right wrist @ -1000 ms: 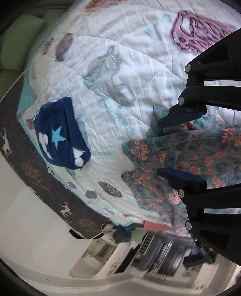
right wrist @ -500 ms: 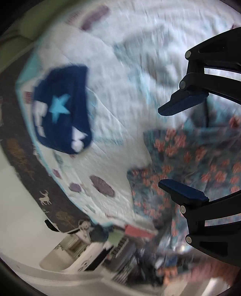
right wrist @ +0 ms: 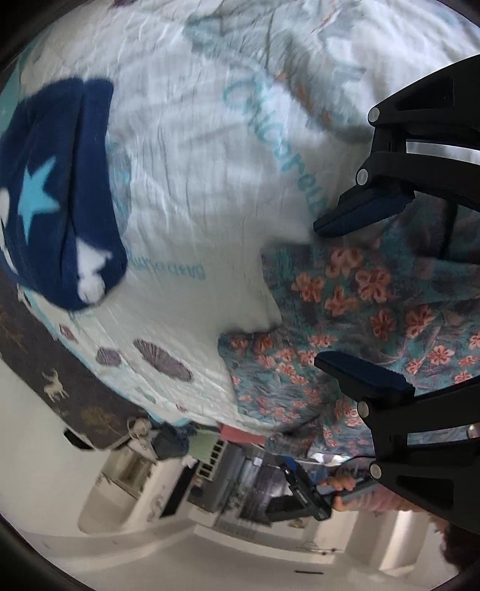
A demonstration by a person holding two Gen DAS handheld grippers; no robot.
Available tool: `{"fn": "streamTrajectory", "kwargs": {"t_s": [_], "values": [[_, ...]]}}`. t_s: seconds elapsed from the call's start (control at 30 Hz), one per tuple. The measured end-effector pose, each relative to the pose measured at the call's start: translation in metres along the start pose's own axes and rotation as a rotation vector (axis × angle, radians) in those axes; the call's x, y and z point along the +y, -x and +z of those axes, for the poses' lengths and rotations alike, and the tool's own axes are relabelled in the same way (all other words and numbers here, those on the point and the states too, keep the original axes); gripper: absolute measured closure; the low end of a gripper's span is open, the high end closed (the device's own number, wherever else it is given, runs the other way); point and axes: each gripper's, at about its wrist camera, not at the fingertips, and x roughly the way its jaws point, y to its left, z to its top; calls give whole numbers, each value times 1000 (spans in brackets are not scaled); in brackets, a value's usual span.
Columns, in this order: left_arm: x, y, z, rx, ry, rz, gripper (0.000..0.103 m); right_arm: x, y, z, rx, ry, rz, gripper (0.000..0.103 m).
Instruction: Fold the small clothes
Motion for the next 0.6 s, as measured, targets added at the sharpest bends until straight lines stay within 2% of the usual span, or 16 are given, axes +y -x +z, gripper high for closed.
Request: {"fn": "streamTrajectory", "kwargs": {"t_s": [0.03,0.07,0.1,0.13,0.23,0.3,0.33,0.37,0.43,0.47,0.53,0.6], "values": [[-3,-5,1,8,-28,6,53,2,-1,0,-2,11,2,40],[-7,-10,1,13,-48,11,53,3,-3,0,-9,18,-2,56],[-9,-14,2,19,-67,18,53,4,-3,1,-15,13,-6,93],[-13,-19,3,22,-86,21,53,3,-4,0,-14,1,-3,97],[-25,-28,10,12,-123,3,54,12,9,-4,-97,19,-24,98],[-33,-30,14,-4,-141,-17,86,20,36,-12,-219,33,17,99],[-35,-31,16,-1,-143,-19,97,19,50,-14,-279,19,30,99],[-34,-33,17,-2,-132,-2,97,14,59,-15,-319,-3,26,99],[-29,-36,19,-10,-100,46,97,-4,71,-14,-367,-72,-50,99],[-21,-36,21,-21,-55,56,97,-16,71,-13,-366,-116,-77,99],[-9,-33,20,-52,12,35,97,-33,62,-14,-328,-177,-66,96],[-3,-27,16,-68,43,12,97,-38,52,-18,-303,-185,-94,93]]}}
